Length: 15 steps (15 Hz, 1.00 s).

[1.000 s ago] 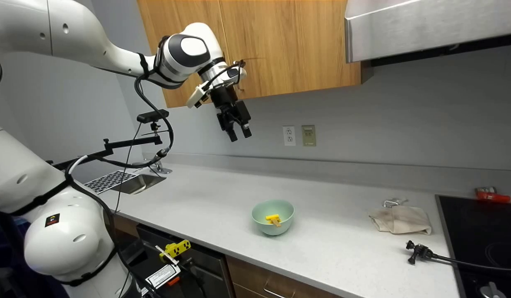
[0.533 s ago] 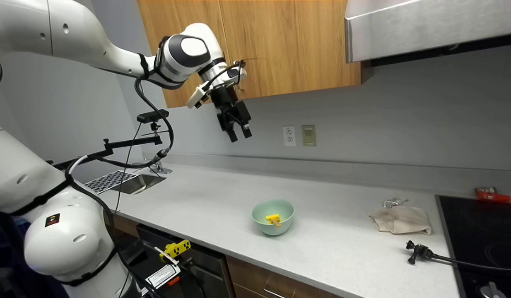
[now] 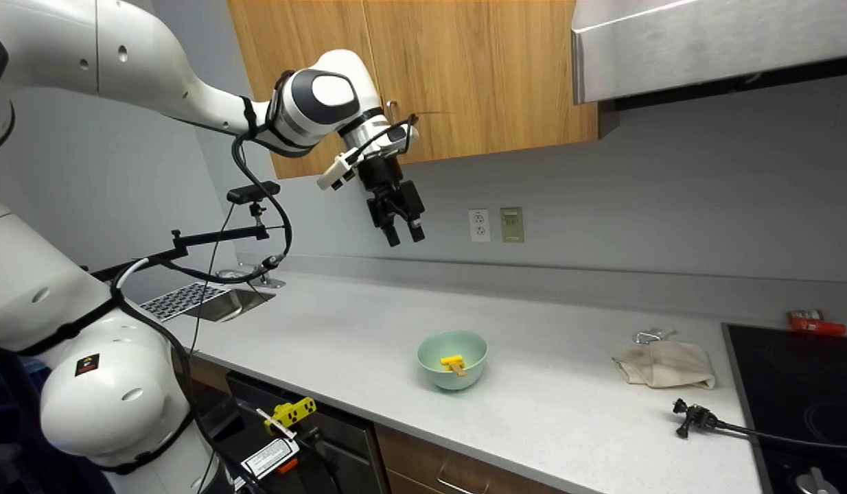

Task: Stir the contents in the green bowl

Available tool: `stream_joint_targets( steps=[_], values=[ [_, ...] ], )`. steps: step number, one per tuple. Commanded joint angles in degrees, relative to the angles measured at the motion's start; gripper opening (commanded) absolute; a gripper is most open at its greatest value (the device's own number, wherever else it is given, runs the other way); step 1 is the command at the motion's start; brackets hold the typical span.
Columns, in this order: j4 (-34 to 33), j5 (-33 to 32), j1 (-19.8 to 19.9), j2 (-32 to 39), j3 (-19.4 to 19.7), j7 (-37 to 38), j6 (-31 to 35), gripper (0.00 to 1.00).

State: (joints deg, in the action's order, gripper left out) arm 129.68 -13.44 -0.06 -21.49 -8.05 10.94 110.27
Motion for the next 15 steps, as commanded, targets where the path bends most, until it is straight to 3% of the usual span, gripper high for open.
stream_joint_targets(
  steps=[1, 8, 13, 15],
  values=[
    [3.6, 0.4, -0.6, 0.3, 2.5, -3.1, 5.7, 1.00],
    [11.0, -2.7, 0.1, 2.8, 3.5, -5.3, 15.4, 1.00],
    [11.4, -0.6, -0.5, 4.4, 5.0, -8.3, 15.8, 1.00],
    [11.5, -1.9, -0.1, 4.8, 4.0, -5.7, 15.4, 1.00]
  ],
)
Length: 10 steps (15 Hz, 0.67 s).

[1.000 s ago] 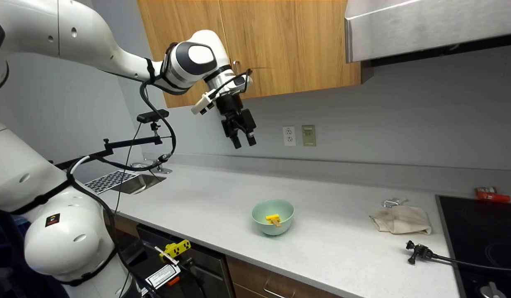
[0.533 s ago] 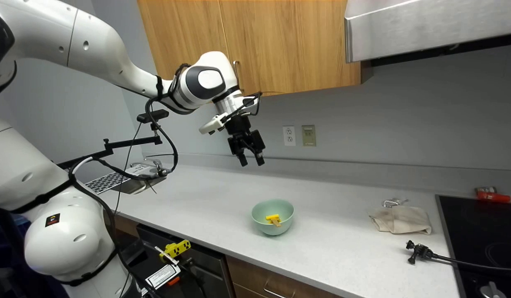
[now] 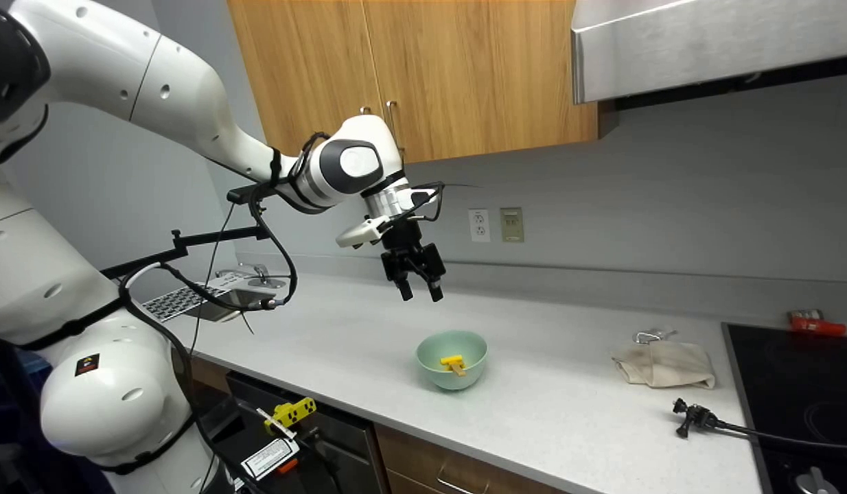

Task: Stir the contents in the green bowl

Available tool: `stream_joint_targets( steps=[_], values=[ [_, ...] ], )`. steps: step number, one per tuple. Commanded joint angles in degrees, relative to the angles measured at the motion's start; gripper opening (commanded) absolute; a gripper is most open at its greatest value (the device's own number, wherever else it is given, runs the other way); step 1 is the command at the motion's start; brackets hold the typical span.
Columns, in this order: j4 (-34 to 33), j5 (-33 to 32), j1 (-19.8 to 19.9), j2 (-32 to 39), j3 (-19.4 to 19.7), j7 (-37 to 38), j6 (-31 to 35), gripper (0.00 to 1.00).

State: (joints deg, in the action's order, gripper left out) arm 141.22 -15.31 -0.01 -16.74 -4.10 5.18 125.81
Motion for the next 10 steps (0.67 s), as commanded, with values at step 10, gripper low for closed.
stream_joint_targets(
  steps=[10],
  values=[
    [-3.3, -4.1, 0.0, 6.5, 2.1, -10.8, 2.6, 1.00]
  ],
)
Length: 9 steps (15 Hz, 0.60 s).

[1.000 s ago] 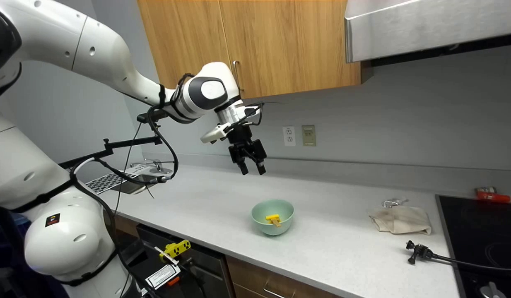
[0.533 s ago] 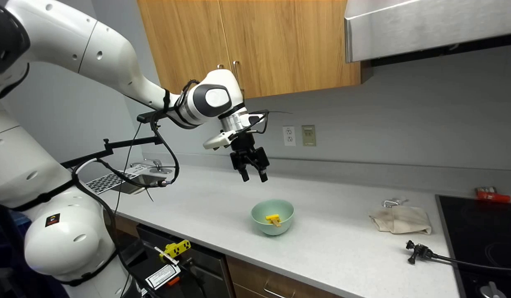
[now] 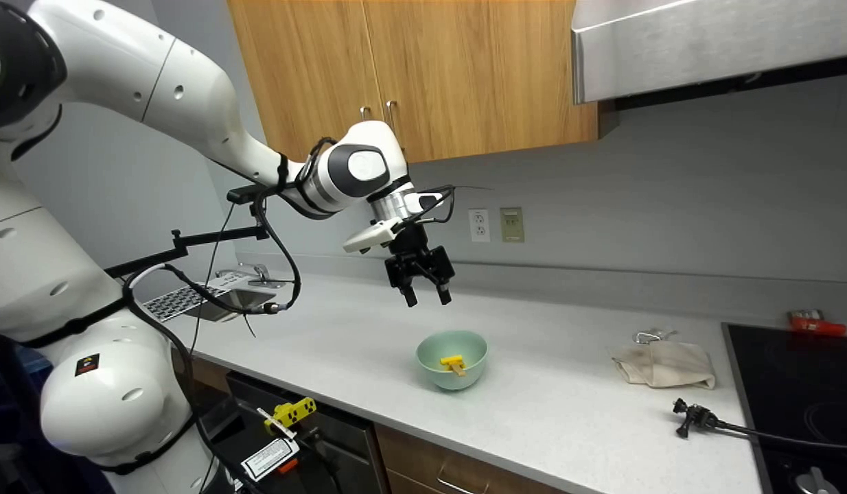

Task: Stir the contents in the green bowl

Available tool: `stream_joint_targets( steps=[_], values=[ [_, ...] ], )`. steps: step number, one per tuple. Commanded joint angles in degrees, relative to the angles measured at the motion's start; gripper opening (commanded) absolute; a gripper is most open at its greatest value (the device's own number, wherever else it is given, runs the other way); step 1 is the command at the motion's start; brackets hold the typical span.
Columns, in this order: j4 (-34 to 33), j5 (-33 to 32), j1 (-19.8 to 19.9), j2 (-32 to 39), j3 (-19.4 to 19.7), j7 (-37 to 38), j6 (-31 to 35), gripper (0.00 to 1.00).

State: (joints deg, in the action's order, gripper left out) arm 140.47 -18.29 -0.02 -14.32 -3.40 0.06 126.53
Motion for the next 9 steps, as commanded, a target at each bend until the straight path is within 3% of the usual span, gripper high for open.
stream_joint_targets(
  steps=[1, 6, 8, 9],
  values=[
    [-3.1, -0.5, -0.2, 5.5, 2.0, -8.9, 3.0, 1.00],
    [-4.4, -0.1, -0.5, 10.4, 3.4, -23.5, 9.0, 1.00],
    [-4.4, -1.5, -0.2, 11.1, 3.3, -24.7, 9.9, 1.00],
    [-3.4, -0.6, -0.2, 10.0, 3.0, -21.8, 8.8, 1.00]
  ],
)
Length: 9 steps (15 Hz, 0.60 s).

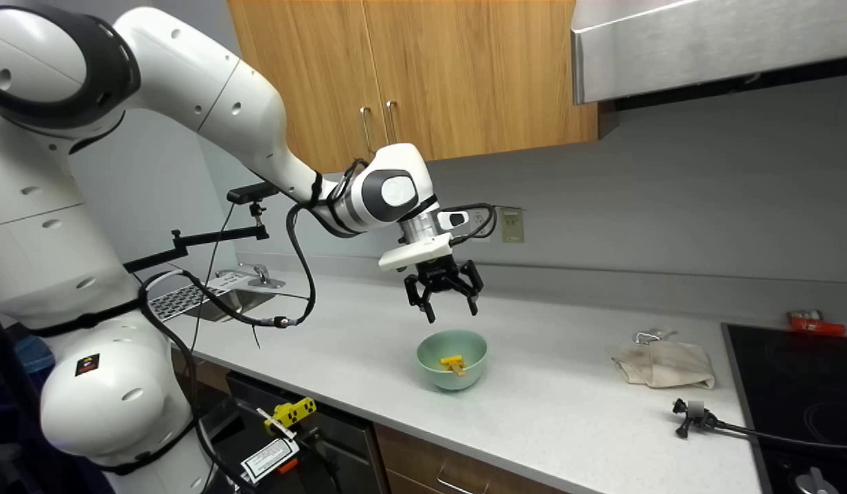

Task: Stir the contents in the green bowl

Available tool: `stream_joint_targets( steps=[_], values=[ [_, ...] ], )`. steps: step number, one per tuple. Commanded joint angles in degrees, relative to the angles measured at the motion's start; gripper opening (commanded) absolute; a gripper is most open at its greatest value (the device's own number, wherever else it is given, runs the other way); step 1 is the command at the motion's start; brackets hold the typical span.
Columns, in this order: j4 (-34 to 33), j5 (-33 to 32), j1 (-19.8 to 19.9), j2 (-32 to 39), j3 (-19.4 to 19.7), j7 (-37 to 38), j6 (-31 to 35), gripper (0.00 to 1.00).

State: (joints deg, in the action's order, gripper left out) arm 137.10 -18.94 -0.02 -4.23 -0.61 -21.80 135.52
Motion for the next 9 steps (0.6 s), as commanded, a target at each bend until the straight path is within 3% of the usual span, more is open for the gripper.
stream_joint_targets(
  steps=[1, 5, 9],
  values=[
    [-0.3, 0.0, -0.2, 0.4, 0.2, -0.8, 0.1, 1.00],
    [-0.4, -0.9, -0.3, 1.3, 0.0, -1.8, 0.3, 1.00],
    [-0.2, 0.4, -0.6, 3.3, 0.3, -14.3, 2.0, 1.00]
  ],
)
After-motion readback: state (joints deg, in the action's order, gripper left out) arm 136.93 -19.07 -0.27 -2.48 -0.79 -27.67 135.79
